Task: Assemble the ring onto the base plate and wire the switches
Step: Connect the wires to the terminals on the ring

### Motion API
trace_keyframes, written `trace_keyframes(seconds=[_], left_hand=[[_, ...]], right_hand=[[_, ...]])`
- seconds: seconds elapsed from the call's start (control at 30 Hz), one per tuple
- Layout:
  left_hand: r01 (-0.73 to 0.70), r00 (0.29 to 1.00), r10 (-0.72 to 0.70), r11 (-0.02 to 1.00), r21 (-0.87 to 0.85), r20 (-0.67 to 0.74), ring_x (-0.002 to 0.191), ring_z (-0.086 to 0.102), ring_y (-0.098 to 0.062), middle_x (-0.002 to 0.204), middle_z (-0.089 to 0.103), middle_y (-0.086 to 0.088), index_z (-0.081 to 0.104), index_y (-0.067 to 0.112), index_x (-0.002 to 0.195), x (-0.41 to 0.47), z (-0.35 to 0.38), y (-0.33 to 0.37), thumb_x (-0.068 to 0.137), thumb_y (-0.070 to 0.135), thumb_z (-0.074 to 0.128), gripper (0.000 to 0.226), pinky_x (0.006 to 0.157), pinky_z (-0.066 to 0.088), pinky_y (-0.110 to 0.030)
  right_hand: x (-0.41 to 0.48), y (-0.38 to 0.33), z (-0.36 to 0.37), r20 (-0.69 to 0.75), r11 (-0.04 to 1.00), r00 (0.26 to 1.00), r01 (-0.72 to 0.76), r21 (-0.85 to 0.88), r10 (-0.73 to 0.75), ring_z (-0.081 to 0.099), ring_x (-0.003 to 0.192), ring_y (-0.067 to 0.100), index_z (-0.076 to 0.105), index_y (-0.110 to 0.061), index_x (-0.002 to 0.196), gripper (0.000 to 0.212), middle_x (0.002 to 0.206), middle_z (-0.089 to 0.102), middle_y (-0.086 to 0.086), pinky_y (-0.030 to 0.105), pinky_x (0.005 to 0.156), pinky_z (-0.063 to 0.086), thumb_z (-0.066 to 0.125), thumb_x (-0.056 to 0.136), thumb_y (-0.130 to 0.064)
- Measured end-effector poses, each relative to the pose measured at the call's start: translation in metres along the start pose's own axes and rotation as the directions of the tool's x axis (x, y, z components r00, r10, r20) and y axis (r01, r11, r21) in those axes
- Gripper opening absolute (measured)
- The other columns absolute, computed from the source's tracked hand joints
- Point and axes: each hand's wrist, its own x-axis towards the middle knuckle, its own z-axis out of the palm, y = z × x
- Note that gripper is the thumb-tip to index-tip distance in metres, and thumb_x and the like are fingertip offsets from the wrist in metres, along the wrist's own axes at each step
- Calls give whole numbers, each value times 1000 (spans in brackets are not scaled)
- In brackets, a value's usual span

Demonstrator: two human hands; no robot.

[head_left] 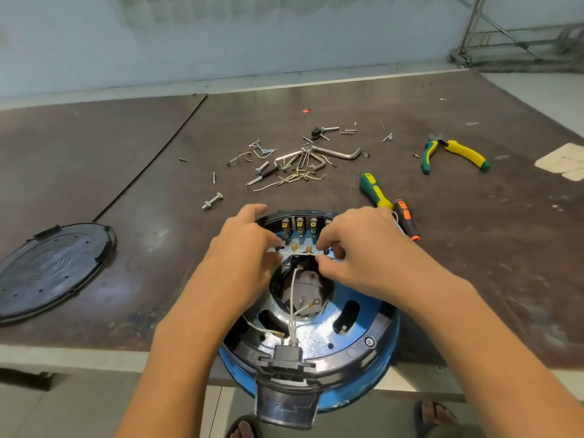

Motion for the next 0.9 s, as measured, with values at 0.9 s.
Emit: trace_keyframes(seconds=[0.9], left_hand=[[-133, 991, 134, 989, -65, 16, 115, 55, -23, 134, 53, -1, 78, 16, 84, 30, 4, -12, 88, 33, 73, 18, 91, 50, -46]], right_hand=[[7, -1, 0, 74, 1000, 997, -1, -1, 1, 64, 73, 24, 77, -21, 80, 16, 75, 70, 3, 36, 69, 56, 62, 85, -19]])
